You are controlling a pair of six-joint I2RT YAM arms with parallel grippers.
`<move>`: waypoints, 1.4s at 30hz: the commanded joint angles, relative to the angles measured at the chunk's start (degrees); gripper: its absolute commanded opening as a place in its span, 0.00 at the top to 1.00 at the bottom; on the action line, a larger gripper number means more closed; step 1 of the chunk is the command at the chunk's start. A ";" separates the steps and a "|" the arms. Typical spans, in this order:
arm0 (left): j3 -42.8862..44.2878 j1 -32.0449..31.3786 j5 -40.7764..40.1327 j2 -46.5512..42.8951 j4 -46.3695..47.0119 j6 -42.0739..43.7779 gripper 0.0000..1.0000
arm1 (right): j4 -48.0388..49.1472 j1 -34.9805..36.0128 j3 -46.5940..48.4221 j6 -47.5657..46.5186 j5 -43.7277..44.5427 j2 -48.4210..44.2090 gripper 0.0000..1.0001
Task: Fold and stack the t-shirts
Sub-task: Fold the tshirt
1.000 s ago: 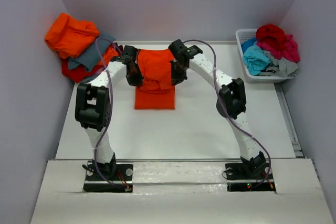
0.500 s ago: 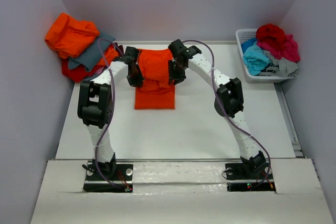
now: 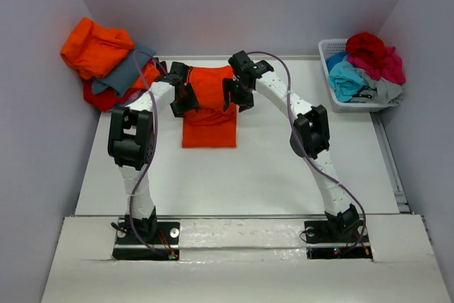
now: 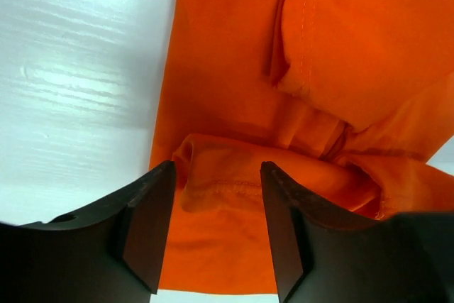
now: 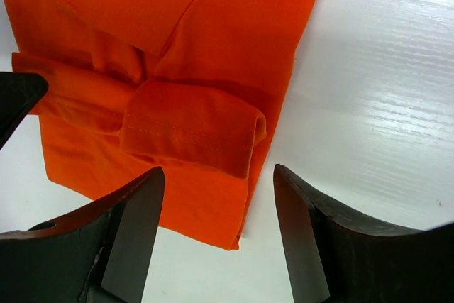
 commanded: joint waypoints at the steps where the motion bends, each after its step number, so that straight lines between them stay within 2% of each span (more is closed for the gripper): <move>1: 3.44 0.38 -2.88 0.39 1.50 -0.32 0.36 | 0.90 -0.74 2.50 -0.86 -0.36 0.37 0.31; 4: 3.97 0.38 -3.59 0.57 2.03 -0.67 0.30 | 0.98 -0.74 0.22 -0.68 -0.53 -0.78 0.31; 14: 4.58 0.38 -4.29 -4.25 -0.60 0.29 0.29 | 2.04 -0.74 -11.03 -0.33 -0.98 -7.37 0.33; 19: 1.07 0.38 -3.94 -8.91 -2.89 0.82 0.29 | 2.48 -0.12 -13.49 0.46 -0.71 -10.18 0.34; 29: -6.31 -3.48 -3.15 -10.06 -4.65 1.17 0.30 | 0.55 0.40 -8.75 0.55 -1.94 -5.28 0.35; 42: -5.26 -5.16 -2.80 -8.92 -6.06 1.61 0.30 | -0.33 0.40 0.39 0.20 -2.91 2.91 0.35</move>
